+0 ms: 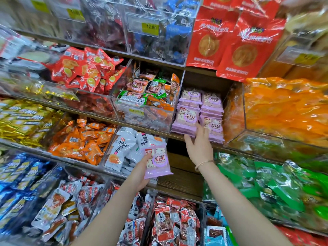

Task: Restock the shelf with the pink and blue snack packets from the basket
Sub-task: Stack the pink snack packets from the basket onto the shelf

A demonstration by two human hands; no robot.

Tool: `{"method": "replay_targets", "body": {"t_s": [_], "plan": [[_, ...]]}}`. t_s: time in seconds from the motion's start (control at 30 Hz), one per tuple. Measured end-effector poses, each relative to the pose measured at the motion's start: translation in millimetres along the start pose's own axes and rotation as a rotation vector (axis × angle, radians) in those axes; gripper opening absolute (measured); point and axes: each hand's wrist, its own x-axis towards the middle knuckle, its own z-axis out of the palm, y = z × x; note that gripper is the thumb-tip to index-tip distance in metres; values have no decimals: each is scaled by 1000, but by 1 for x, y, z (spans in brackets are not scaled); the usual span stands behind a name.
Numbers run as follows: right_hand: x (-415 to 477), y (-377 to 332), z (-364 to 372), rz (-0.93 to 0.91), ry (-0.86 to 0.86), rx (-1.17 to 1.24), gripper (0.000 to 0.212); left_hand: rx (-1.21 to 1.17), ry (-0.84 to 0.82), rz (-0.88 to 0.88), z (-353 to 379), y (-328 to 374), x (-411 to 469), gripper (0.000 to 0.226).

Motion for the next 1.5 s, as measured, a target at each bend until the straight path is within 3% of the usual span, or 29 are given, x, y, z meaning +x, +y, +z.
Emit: {"method": "replay_targets", "body": {"t_s": [0.13,0.23,0.27,0.33,0.43,0.5,0.67,0.83,0.93,1.03,1.13,1.27,1.33,1.43,1.5], "plan": [[-53,0,15,13,-353,248,50,-63,-105,24,26,7,-11,32],[-67,4,7,154,-275,648,26,327,-47,123,54,6,-16,35],[-67,7,1,198,-205,749,20,543,-18,235,61,7,-17,35],[-60,14,-14,289,-61,902,16,875,50,638,69,20,-19,33],[-38,28,-34,416,107,998,14,1205,221,1317,81,64,-12,31],[-19,38,-43,447,147,1004,22,1412,360,1606,94,94,1,23],[20,44,-43,586,209,1179,31,1784,567,1616,105,111,33,30],[20,54,-30,640,266,1540,39,1741,648,1760,103,112,47,28],[8,54,-26,584,282,1635,22,1719,646,1796,102,112,49,29],[-4,56,-24,568,225,1293,24,1718,647,1799,102,112,48,29],[-19,63,-23,456,170,769,49,1721,641,1787,101,111,48,28],[-35,65,-21,-12,264,72,42,1718,655,1772,103,110,45,27],[-22,63,-20,-220,266,-248,49,1715,653,1768,103,109,44,27],[14,59,-24,-284,142,-494,62,1722,643,1758,103,110,43,26],[34,61,-26,-259,33,-552,59,1731,642,1761,102,110,43,26]]}}
